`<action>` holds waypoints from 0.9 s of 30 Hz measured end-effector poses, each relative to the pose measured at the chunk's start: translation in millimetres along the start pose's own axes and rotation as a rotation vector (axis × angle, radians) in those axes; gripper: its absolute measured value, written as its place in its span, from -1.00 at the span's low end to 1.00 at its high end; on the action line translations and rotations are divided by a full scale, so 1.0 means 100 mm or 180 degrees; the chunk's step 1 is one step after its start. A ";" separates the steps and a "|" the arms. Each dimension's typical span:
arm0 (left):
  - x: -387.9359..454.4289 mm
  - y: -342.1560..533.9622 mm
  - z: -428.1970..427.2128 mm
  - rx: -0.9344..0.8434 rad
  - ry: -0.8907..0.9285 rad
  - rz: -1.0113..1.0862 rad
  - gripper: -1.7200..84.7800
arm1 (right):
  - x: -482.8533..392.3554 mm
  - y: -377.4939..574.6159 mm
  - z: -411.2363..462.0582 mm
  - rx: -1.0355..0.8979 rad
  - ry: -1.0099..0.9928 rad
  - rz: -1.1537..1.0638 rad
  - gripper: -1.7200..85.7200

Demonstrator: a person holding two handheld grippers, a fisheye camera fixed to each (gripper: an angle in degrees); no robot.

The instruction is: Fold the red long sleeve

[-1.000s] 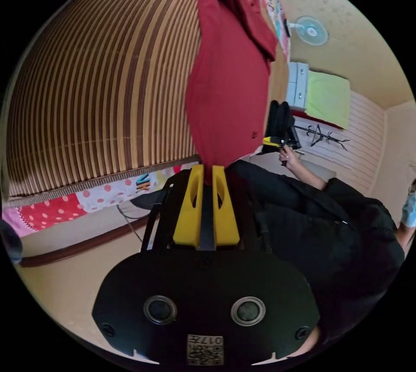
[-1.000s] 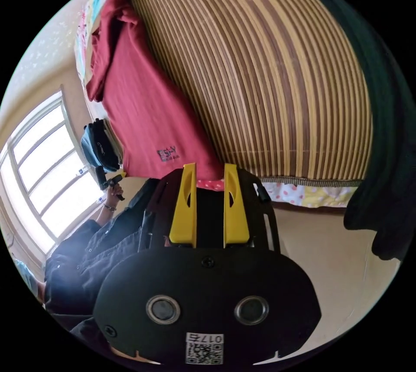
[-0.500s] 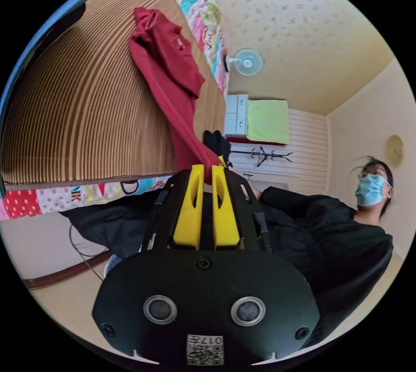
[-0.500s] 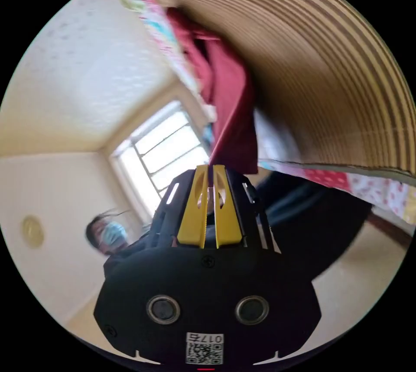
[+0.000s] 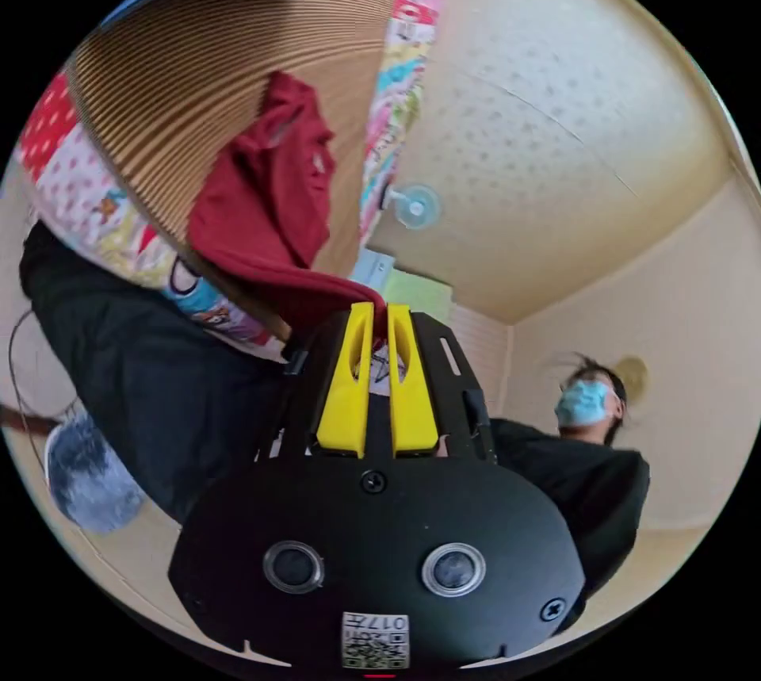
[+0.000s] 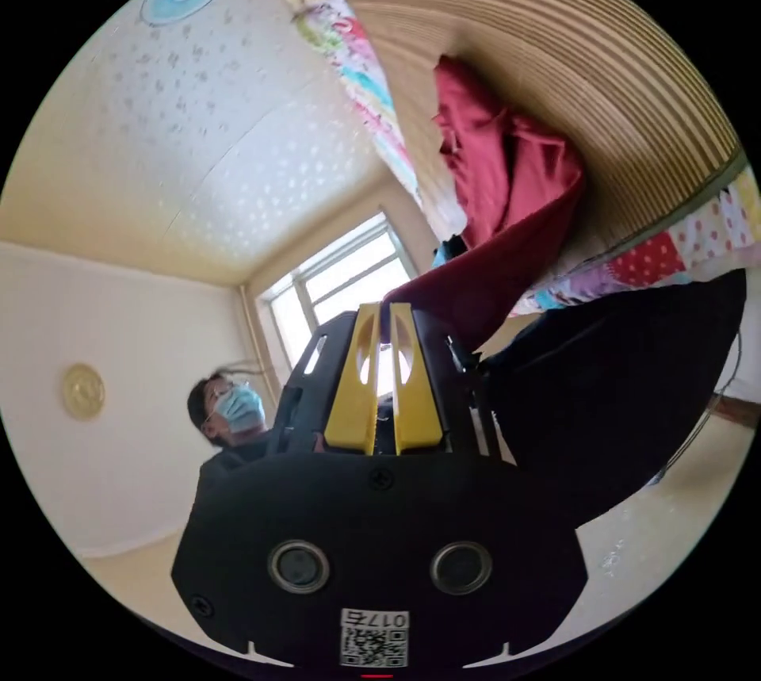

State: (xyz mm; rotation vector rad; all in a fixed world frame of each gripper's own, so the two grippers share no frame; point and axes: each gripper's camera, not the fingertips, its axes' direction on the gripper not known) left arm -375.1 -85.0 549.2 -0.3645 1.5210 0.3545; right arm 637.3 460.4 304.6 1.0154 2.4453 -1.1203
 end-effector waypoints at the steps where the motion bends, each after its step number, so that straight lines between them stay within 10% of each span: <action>1: -0.02 -0.06 0.02 0.0047 -0.0004 -0.0029 -0.87 | 0.03 -0.14 0.04 0.0130 -0.0018 0.0081 -0.90; 14: 0.61 -2.57 0.95 0.0696 -0.0198 0.0331 -0.86 | -0.66 -2.52 1.59 0.0578 0.0529 -0.0362 -0.89; 27: 0.34 -2.83 1.62 0.0622 -0.1993 0.0842 -0.67 | -0.33 -2.48 2.92 0.0475 0.3495 -0.1161 -0.71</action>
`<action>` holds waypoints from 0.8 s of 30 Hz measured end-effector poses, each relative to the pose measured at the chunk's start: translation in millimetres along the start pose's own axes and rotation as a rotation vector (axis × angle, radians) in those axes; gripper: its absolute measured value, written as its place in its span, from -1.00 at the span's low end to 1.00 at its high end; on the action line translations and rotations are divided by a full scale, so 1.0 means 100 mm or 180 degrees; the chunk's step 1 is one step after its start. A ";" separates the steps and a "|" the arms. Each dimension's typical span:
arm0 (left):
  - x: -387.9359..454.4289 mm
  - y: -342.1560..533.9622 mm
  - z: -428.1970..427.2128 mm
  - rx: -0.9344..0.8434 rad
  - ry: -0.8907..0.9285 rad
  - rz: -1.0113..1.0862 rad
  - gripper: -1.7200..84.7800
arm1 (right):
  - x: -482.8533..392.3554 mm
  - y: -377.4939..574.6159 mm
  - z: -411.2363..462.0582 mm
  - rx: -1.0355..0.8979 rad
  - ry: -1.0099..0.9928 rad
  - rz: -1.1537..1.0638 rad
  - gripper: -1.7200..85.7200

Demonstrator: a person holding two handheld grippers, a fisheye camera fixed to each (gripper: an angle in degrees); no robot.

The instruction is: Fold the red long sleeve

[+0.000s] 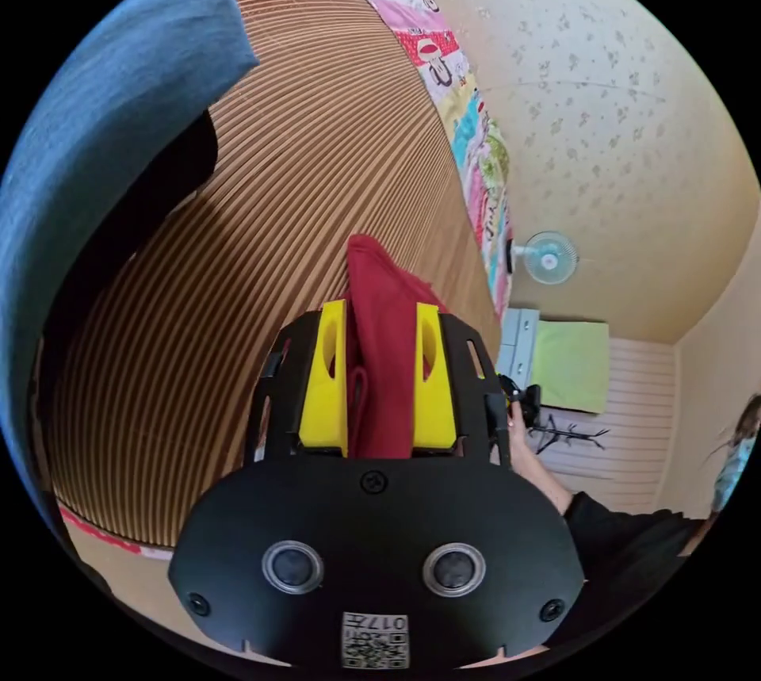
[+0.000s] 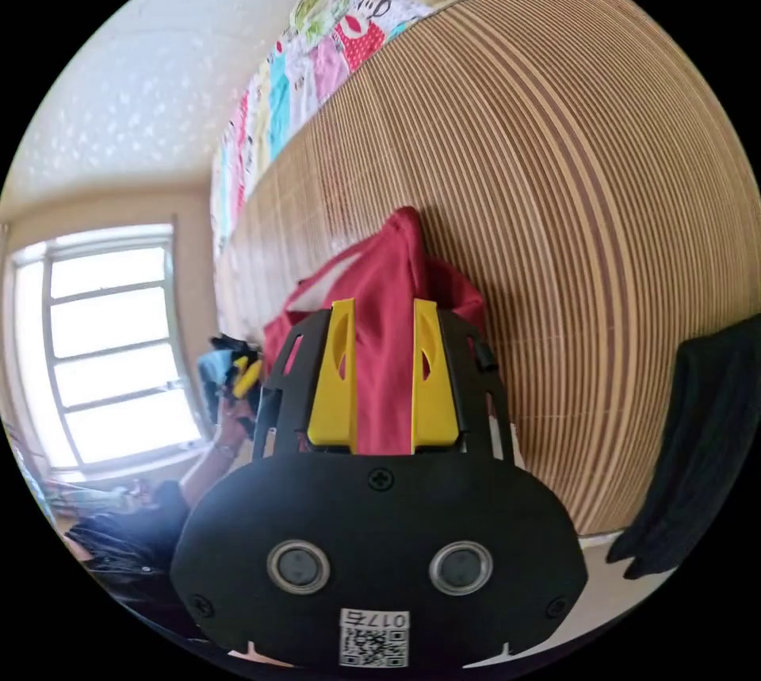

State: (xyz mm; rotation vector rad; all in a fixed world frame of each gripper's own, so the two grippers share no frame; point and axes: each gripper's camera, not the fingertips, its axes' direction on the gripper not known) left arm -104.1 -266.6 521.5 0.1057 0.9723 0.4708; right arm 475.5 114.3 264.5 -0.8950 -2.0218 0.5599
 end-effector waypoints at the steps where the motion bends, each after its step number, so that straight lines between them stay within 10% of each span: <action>1: 0.01 -0.01 0.05 -0.0003 -0.0066 0.0026 -0.67 | -0.06 -0.01 0.11 -0.0001 0.0139 -0.0053 -0.70; 14: -0.17 -0.36 0.72 -0.0243 -0.0037 0.0269 -0.85 | -0.43 -0.64 1.13 -0.0575 0.0908 -0.0553 -0.84; 19: -0.32 -0.41 0.47 -0.0439 0.1595 0.0555 -0.88 | -0.13 -0.58 0.65 -0.0293 -0.0865 -0.0373 -0.89; 24: -0.48 -0.56 0.48 -0.0439 0.1297 0.0501 -0.89 | 0.24 -0.64 0.72 -0.0171 -0.0963 -0.0057 -0.90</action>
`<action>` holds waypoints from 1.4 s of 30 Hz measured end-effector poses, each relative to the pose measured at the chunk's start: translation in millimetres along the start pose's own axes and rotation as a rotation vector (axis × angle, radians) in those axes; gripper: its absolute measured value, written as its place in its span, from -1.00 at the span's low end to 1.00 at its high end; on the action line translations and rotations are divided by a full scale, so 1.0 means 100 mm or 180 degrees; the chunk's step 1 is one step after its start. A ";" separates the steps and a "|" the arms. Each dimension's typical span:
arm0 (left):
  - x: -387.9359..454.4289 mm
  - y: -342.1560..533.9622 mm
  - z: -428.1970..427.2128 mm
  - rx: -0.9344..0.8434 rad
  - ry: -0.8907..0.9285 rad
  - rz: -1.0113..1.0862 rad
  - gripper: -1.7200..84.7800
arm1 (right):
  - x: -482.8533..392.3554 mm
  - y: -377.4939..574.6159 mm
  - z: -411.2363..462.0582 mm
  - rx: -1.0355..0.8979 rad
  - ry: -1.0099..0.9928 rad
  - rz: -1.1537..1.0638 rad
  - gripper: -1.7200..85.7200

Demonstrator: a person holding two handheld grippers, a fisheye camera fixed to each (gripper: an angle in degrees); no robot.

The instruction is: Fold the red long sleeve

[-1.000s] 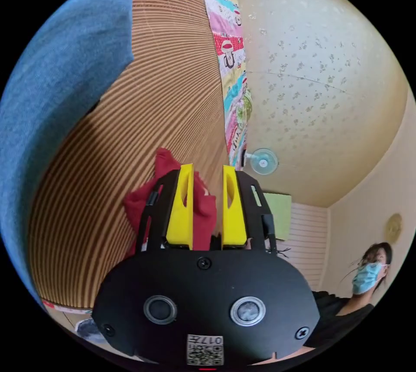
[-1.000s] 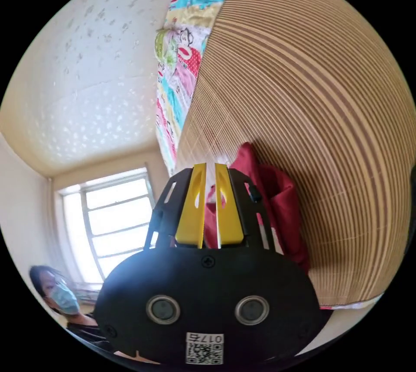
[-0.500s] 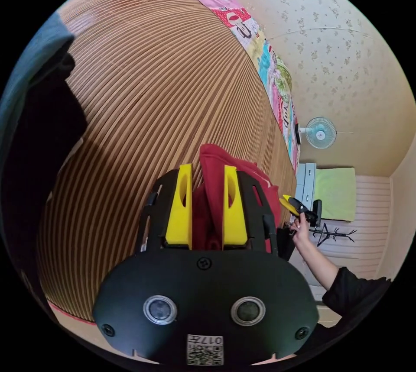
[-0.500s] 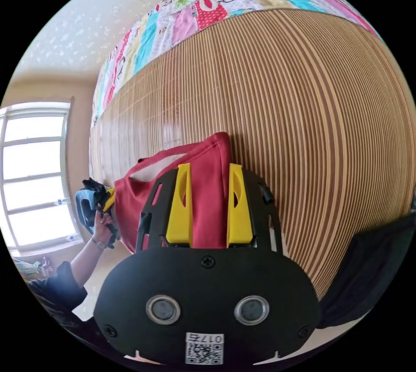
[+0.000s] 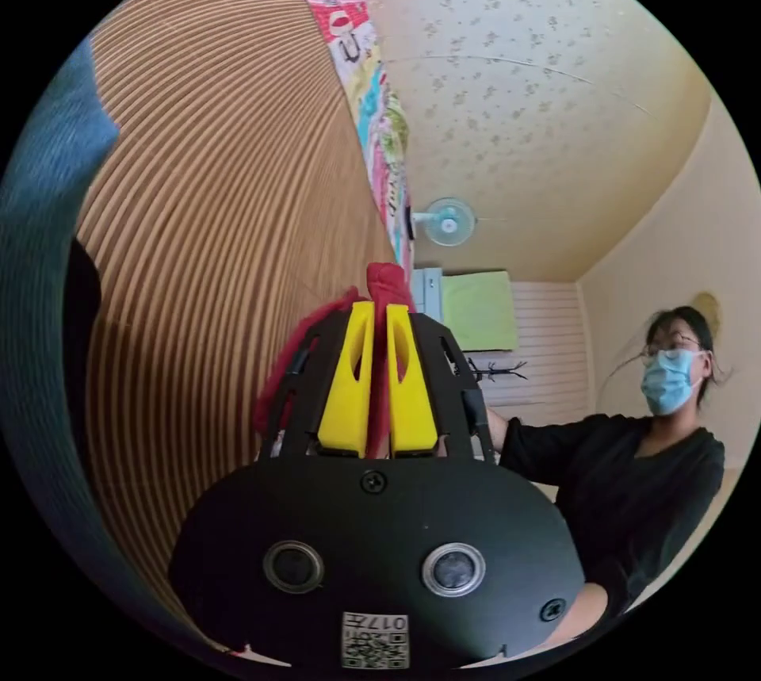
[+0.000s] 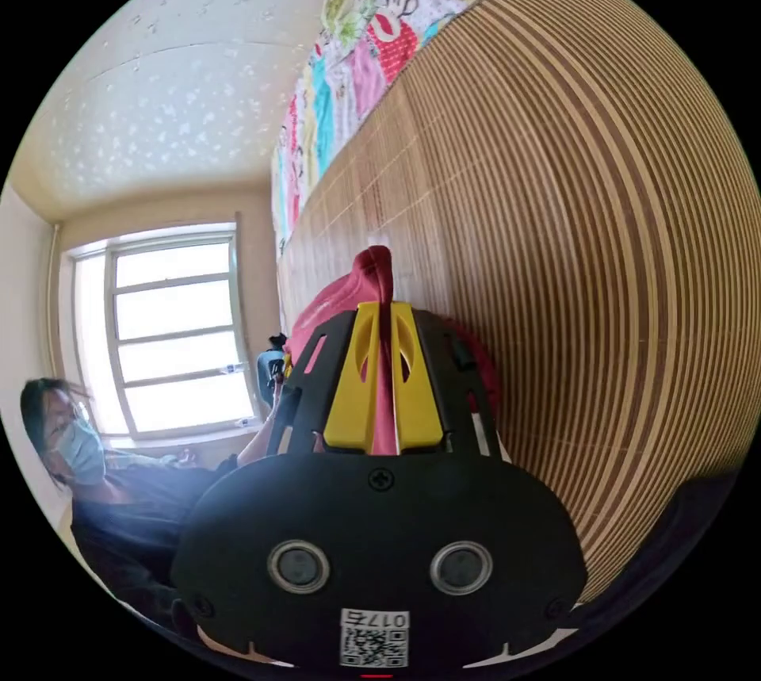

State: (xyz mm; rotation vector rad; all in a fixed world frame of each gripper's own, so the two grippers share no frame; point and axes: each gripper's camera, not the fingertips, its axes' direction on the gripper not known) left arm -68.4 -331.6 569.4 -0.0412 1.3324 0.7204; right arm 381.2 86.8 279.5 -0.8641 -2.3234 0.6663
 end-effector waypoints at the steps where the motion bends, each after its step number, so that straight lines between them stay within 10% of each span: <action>1: -0.04 -0.03 0.04 -0.0022 -0.0094 -0.0035 -0.89 | 0.10 -0.06 0.14 -0.0050 0.0129 0.0153 -0.90; 8: -0.23 -0.02 0.21 0.0106 -0.0951 -0.0296 -0.74 | 0.04 -0.13 0.53 0.0043 0.0957 0.0589 -0.91; 13: -0.15 0.79 -0.02 0.0301 -0.1151 -0.0361 -0.55 | -1.27 0.51 0.82 0.0287 0.2147 -0.0604 -0.93; 21: -0.58 1.75 0.31 0.0104 -0.0590 -0.0817 -0.57 | -1.49 1.44 2.43 -0.1003 0.1439 -0.1566 -0.95; 27: -0.55 1.52 0.50 -0.0222 -0.1142 -0.0937 -0.74 | -1.33 1.68 3.07 -0.1228 0.2218 -0.2224 -0.95; 34: 0.51 1.23 0.88 -0.0605 -0.0865 0.0007 -0.78 | -1.35 1.52 1.89 -0.1030 0.1260 -0.1743 -0.95; 42: 1.83 1.33 3.18 -0.1457 -0.1203 0.1006 -0.80 | -0.23 1.93 -0.03 -0.0250 0.0844 -0.0478 -0.95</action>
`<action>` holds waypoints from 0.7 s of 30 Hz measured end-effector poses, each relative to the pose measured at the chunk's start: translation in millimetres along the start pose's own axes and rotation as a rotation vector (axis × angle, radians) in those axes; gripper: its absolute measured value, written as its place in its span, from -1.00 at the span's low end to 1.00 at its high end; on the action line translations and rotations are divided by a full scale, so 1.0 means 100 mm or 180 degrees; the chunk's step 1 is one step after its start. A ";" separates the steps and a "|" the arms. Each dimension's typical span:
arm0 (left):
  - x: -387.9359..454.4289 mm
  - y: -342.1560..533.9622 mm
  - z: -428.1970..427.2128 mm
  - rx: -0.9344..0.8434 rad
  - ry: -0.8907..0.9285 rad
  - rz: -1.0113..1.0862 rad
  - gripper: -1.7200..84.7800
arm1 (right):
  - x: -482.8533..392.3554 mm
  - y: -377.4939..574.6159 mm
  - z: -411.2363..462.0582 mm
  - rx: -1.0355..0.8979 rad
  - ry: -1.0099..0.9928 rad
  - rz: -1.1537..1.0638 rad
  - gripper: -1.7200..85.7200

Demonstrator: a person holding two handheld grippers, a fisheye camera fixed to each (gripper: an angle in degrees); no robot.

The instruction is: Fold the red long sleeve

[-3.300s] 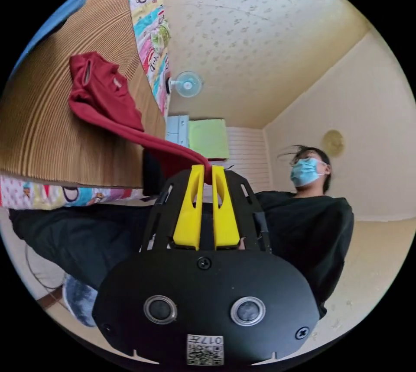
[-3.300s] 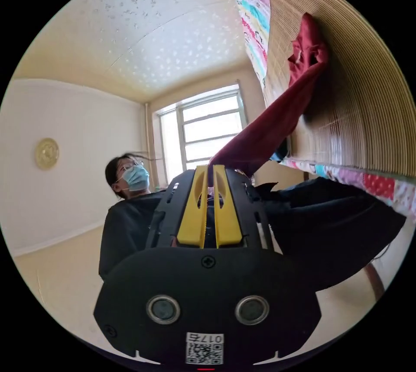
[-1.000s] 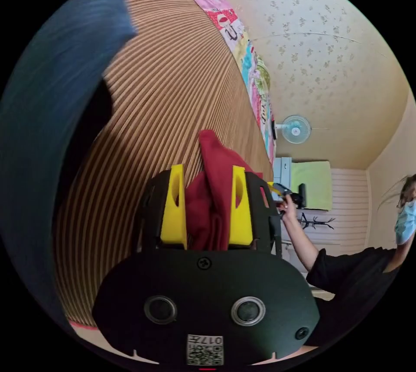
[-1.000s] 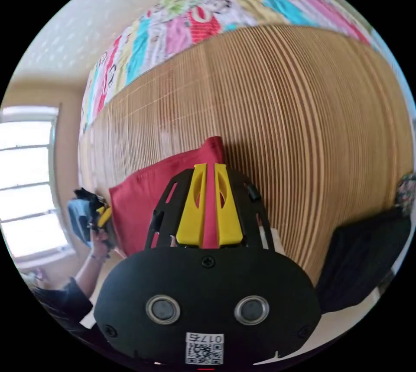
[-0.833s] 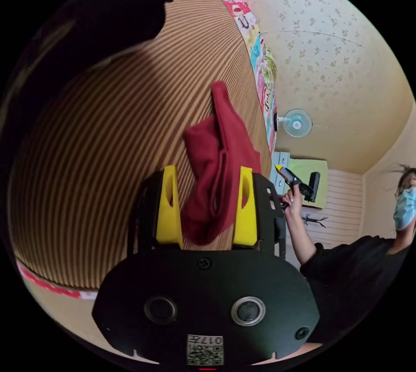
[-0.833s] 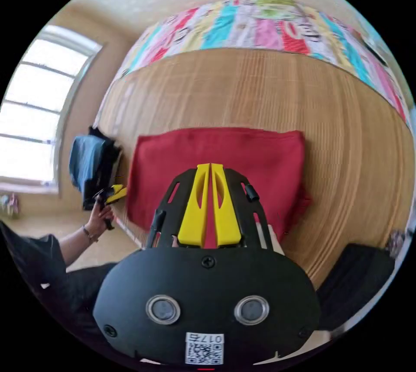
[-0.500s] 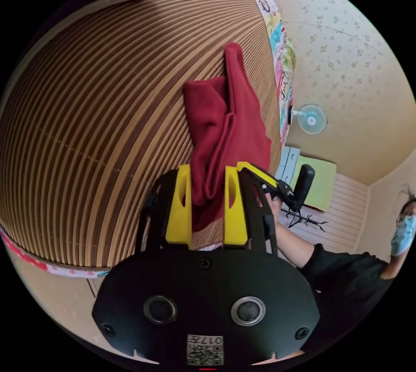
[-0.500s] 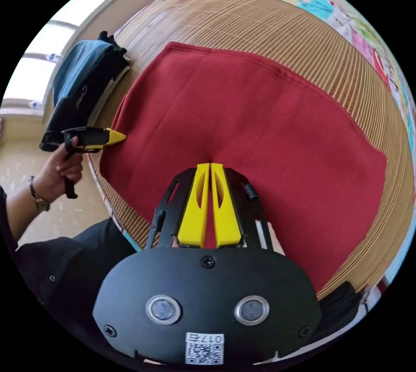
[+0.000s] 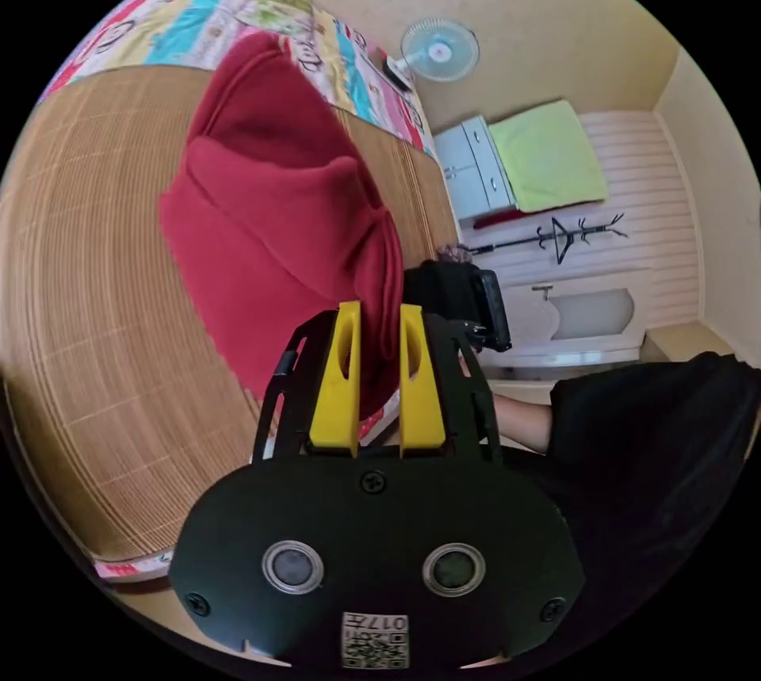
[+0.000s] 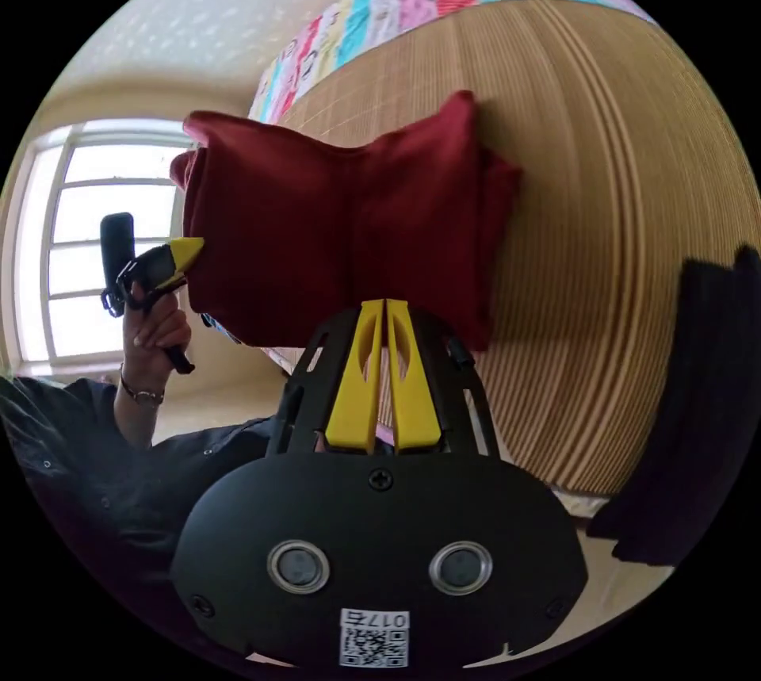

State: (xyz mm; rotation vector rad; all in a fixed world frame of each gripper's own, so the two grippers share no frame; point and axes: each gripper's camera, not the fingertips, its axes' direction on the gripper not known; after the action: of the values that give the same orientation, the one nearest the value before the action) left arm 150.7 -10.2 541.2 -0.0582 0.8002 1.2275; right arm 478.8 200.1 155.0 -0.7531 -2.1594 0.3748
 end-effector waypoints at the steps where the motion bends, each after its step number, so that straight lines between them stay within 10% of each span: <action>1: 0.05 -0.04 0.15 -0.0034 0.0055 -0.0006 -0.81 | 0.24 0.13 -0.15 0.0010 0.0016 0.0183 -0.95; 5: 0.22 -0.14 0.84 -0.0088 0.1281 0.0141 -0.85 | 0.80 0.44 -0.44 -0.0044 0.0039 0.0571 -0.94; 14: -1.05 0.64 0.13 0.0809 -0.0534 -0.1152 -0.57 | 1.27 0.62 -0.47 -0.0292 -0.1328 0.0678 -0.84; 21: -2.14 0.99 0.89 0.0023 0.0830 -0.1977 -0.53 | 1.37 0.33 -0.10 -0.0487 -0.2483 0.0857 -0.29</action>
State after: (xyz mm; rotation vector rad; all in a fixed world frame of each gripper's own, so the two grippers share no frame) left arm 89.7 -107.5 764.9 -0.4365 0.9215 0.6325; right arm 430.8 312.0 226.7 -1.1214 -2.8364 0.7442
